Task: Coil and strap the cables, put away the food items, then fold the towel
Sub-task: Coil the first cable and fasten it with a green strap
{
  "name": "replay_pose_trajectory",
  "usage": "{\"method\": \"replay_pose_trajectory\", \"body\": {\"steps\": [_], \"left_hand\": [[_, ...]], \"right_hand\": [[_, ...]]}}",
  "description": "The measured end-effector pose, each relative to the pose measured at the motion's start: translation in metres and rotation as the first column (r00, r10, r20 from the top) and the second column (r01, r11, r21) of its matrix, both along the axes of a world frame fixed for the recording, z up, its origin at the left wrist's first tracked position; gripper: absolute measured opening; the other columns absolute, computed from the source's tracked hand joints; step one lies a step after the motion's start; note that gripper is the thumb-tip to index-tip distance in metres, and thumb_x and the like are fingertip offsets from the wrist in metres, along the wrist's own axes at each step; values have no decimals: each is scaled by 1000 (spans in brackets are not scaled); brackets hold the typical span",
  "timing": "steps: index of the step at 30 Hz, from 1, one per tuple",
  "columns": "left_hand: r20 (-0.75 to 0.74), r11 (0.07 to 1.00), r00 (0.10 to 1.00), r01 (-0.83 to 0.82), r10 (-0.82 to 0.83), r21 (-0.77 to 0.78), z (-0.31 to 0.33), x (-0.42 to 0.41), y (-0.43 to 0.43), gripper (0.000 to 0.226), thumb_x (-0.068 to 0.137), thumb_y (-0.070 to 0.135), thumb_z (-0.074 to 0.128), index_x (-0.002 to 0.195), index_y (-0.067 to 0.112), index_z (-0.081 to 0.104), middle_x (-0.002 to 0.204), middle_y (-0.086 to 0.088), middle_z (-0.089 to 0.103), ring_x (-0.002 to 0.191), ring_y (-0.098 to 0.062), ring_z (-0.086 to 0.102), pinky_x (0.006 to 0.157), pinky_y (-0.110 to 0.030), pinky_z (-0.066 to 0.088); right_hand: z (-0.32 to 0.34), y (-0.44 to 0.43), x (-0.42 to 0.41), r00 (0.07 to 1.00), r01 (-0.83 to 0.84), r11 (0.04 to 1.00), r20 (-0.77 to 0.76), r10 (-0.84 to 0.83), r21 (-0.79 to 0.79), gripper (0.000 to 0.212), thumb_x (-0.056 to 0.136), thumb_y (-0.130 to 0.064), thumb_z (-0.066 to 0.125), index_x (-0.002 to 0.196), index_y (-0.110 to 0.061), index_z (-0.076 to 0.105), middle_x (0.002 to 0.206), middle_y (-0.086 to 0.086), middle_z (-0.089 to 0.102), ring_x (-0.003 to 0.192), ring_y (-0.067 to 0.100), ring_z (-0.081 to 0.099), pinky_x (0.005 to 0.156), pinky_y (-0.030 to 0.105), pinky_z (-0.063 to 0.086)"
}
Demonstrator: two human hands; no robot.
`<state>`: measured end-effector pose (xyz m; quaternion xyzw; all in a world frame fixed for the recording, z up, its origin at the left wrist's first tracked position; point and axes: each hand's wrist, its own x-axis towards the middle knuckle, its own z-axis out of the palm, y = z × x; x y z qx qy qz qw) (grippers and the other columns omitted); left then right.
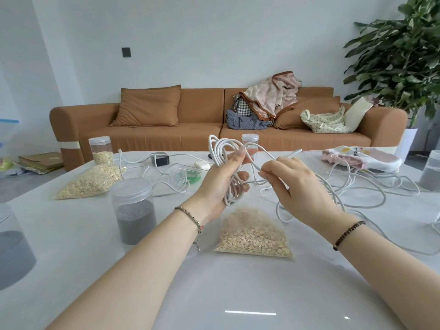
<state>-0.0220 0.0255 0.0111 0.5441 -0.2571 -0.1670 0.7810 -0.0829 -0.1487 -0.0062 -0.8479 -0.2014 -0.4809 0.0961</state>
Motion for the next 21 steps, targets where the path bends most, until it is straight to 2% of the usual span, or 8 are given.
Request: {"method": "replay_pose_trajectory", "body": {"steps": [2,6,10,15,18,21], "left_hand": [[4,1000,1000,-14,14,-2,0,0,0,31,82,52,68,84,22,75,80,5,59,66,-8,54,57,-23,46],[-29,998,998,-50,49,-37,2,5,2,35,92,51,59,82,19,65,72,3,61,65,-11,57,60,-24,48],[-142,978,984,-129,105,-166,6,12,6,32,99,46,53,83,19,61,74,4,65,74,-12,66,79,-30,55],[-152,968,978,-172,146,-180,1,15,6,34,99,50,51,88,19,58,71,4,61,74,-17,65,96,-39,50],[-165,957,974,-189,155,-218,1,15,3,33,99,48,50,83,20,53,66,6,50,60,-10,59,79,-30,52],[-210,941,969,-191,134,-281,3,15,2,33,99,46,53,78,21,49,61,8,40,52,-7,44,71,-25,50]], "right_hand": [[0,2,-1,1000,-8,999,-10,8,-37,28,103,-26,45,91,-8,62,75,0,52,66,21,44,65,30,37],[-1,1,-2,999,34,999,-36,-35,-29,33,102,-37,47,86,-12,61,74,-4,51,61,26,48,60,33,41],[-2,-5,-2,998,31,999,-58,-30,22,29,102,-36,47,89,-14,59,75,-9,51,63,17,45,64,27,36],[-2,-3,-2,995,-5,1000,-98,2,-27,30,104,-32,43,94,-11,61,80,-3,53,66,24,50,60,40,46],[-3,7,-4,994,-44,992,-100,32,-122,31,106,-31,42,96,-11,62,79,-1,54,65,24,52,58,40,47],[-8,15,-3,990,-59,977,-138,31,-206,30,108,-32,39,101,-14,62,81,-3,56,62,23,53,52,40,48]]}}
